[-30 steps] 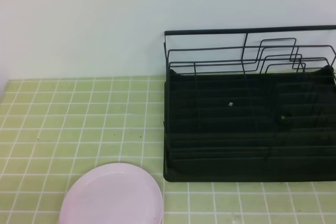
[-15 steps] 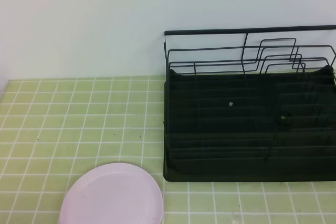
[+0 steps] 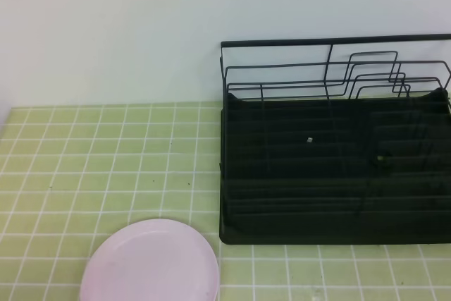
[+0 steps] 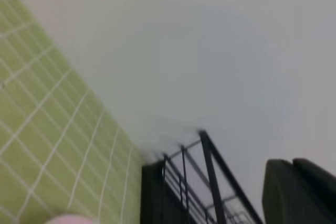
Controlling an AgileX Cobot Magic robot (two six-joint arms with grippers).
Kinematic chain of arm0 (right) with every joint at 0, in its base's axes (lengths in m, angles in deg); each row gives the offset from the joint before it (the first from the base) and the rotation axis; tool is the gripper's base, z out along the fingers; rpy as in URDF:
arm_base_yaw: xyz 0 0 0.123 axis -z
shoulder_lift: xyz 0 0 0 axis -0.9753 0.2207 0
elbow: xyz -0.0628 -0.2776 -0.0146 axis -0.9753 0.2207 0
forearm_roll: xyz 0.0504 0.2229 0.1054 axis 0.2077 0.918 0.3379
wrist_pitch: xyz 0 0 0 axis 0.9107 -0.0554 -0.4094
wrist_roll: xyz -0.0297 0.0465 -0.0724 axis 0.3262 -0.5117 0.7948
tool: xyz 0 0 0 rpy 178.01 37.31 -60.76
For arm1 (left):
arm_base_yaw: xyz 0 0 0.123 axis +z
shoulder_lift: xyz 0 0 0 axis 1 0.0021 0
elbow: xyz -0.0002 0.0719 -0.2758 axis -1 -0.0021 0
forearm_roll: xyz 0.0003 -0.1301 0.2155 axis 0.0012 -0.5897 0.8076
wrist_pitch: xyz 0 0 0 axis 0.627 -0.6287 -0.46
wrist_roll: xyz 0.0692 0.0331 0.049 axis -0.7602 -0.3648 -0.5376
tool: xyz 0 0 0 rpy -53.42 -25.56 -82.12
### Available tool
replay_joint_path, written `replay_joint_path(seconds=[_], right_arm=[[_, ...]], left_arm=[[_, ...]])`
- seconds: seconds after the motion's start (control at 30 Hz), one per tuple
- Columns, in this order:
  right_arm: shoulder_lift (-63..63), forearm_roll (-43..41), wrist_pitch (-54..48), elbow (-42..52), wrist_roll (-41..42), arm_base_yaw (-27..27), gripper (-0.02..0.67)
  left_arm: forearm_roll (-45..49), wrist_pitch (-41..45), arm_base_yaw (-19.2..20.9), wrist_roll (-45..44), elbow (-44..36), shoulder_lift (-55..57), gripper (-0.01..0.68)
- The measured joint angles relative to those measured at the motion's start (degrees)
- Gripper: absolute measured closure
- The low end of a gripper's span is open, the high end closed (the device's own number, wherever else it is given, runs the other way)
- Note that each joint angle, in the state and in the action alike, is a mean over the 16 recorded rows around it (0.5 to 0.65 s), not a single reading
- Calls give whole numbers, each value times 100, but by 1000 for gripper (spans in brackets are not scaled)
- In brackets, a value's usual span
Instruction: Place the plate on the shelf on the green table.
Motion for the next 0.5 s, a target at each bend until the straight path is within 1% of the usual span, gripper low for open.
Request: replay_joint_path(seconds=[0.17,0.5], right_arm=[[12,92,-563,-262,631,0,652],[160,17,-1677,-1278,2459,0,652]], left_arm=[[6,454,0,-663,115,0,675],[26,1203,0,-2330,596,116,675]])
